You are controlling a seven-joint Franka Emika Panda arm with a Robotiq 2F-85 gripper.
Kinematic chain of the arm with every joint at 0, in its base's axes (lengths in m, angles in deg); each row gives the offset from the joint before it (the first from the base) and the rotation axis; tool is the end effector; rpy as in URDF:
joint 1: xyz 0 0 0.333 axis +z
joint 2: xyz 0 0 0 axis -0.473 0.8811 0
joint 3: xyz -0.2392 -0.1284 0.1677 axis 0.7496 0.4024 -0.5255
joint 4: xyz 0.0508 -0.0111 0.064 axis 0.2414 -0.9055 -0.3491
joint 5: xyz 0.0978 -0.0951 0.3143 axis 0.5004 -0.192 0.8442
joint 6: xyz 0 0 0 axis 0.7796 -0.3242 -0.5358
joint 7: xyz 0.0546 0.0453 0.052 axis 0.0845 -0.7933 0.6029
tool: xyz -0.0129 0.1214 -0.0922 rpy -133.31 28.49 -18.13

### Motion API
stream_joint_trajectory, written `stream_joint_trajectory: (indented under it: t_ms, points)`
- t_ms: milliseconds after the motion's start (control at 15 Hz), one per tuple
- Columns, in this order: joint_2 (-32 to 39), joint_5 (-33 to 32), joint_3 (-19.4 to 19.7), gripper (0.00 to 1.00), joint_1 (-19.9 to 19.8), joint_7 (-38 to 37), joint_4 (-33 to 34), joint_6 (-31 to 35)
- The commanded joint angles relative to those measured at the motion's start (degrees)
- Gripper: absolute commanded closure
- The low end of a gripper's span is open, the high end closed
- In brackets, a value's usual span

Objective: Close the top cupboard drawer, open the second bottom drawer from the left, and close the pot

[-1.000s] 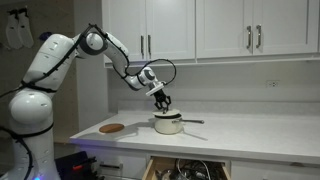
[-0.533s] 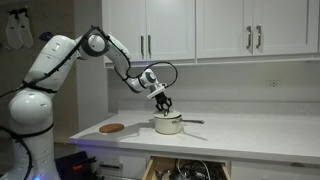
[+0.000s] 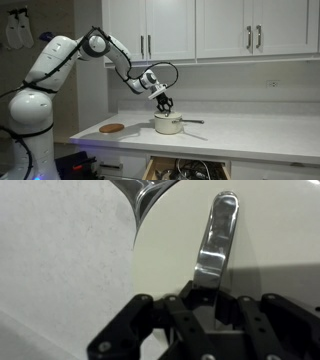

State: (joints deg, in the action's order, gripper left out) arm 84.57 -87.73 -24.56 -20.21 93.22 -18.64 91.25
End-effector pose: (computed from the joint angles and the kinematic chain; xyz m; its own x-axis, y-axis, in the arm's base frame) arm 0.6474 0.0681 0.3233 0.7257 0.6870 -0.0374 0.6045 -0.6107 0.5115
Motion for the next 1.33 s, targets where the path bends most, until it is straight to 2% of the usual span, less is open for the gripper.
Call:
stream_joint_trajectory:
  t_ms: [0, 333, 400, 467, 533, 1000, 1067, 1267]
  points:
    - [0.05, -2.96, 0.80, 0.98, 0.75, -0.88, 1.82, 0.40]
    - [0.30, -3.50, 0.34, 0.98, 0.64, -0.68, 1.94, -0.36]
    - [0.28, -3.11, 0.18, 0.65, 0.59, -0.44, 1.91, -0.69]
    - [0.23, -3.07, 0.14, 0.64, 0.60, -0.37, 1.82, -0.70]
    - [0.13, -3.06, 0.10, 0.58, 0.65, -0.37, 1.72, -0.76]
    - [-0.31, -3.09, 0.00, 0.05, 1.12, -0.56, 2.45, -0.91]
    - [-0.46, -2.87, -0.07, 0.01, 1.22, -0.57, 2.41, -1.28]
    - [-1.22, -2.36, -0.30, 0.00, 1.31, -0.47, 1.85, -1.93]
